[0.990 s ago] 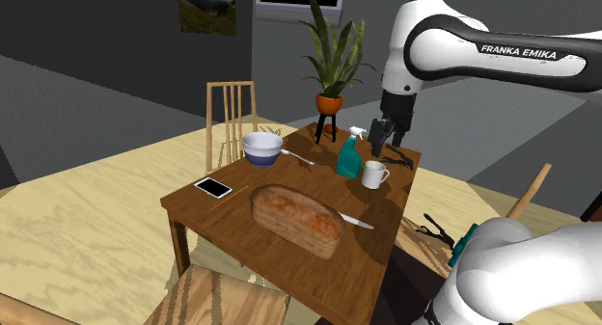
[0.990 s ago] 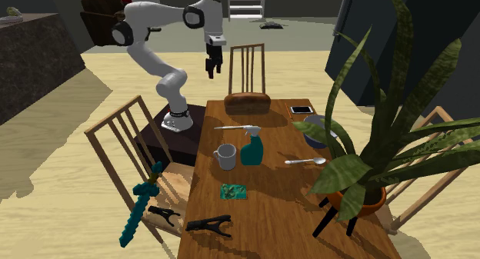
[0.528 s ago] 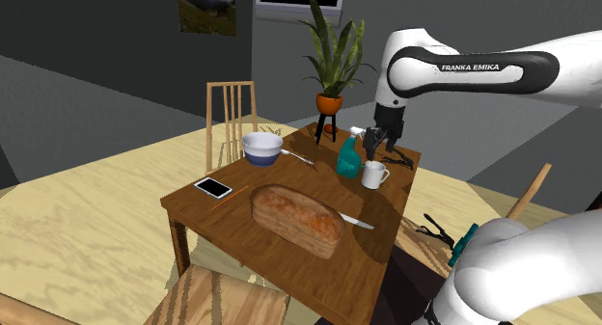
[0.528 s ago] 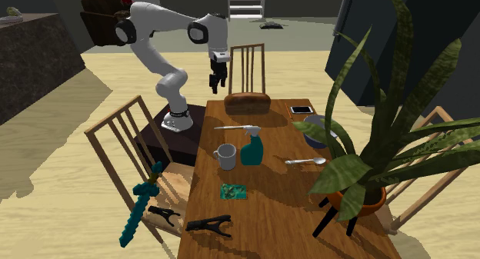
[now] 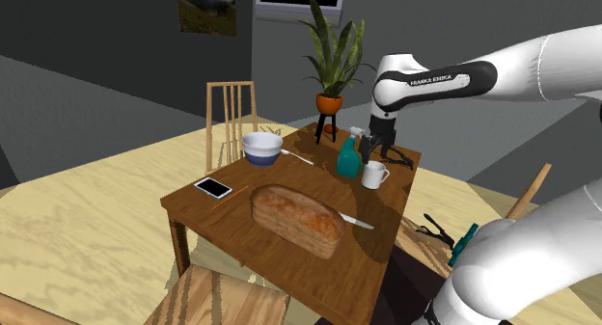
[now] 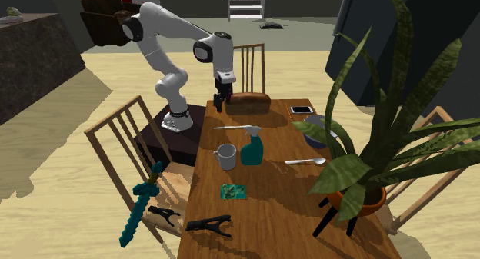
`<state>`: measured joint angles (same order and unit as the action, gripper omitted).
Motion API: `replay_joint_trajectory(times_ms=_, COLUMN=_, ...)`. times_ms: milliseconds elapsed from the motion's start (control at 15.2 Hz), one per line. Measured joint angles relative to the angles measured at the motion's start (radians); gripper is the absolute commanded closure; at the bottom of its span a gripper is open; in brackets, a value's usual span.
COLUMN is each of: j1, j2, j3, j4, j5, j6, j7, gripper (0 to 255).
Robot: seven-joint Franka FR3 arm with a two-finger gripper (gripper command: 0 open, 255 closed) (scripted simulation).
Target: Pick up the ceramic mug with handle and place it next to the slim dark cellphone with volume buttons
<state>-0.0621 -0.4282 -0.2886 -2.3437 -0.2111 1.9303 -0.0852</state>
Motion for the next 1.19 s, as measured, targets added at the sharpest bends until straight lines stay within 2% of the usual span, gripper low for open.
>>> replay_joint_trajectory(times_ms=462, j1=-0.020, j2=0.248, j3=-0.108, j4=0.097, j5=0.050, j6=0.160, j7=-0.100, gripper=0)
replay_joint_trajectory(times_ms=858, j1=-0.054, j2=0.473, j3=-0.171, j4=0.225, j5=0.159, j6=0.248, j7=-0.214, gripper=0)
replay_joint_trajectory(times_ms=1188, j1=-0.065, j2=0.536, j3=-0.176, j4=0.218, j5=0.193, j6=0.312, j7=-0.241, gripper=0)
